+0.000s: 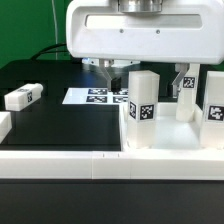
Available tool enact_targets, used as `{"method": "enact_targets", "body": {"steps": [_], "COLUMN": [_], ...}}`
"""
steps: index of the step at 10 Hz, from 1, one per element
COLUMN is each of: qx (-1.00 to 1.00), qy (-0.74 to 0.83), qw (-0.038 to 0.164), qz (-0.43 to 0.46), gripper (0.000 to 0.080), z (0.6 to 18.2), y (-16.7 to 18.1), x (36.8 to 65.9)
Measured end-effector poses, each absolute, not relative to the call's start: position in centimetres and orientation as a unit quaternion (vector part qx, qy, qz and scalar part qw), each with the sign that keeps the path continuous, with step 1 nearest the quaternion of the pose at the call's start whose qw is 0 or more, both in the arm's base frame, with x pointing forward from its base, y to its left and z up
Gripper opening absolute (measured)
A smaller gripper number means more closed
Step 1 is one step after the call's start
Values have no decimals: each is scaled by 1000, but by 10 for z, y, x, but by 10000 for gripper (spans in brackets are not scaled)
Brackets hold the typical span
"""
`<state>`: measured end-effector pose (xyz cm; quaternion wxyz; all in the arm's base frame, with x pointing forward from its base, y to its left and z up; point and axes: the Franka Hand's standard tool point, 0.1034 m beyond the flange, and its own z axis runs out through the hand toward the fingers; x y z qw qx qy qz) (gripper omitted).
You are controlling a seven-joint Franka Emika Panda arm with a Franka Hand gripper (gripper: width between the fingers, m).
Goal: Assemble desk
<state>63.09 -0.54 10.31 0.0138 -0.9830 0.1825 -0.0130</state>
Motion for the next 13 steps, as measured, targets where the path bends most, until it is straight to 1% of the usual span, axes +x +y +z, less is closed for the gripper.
{"method": "enact_targets", "body": {"steps": [3, 6, 8, 9, 10, 13], "qx": [-998, -1000, -1000, -1000, -1000, -1000], "qy": [58, -24, -23, -23, -18, -5], "qw": [-1, -6, -6, -6, -6, -4], "qz": [-15, -18, -17, -17, -17, -16], "gripper": [649, 649, 387, 387, 289, 290], "z": [106, 106, 106, 106, 106, 106], "y": [-8, -9, -10, -10, -10, -15], "x": [633, 634, 634, 634, 634, 633]}}
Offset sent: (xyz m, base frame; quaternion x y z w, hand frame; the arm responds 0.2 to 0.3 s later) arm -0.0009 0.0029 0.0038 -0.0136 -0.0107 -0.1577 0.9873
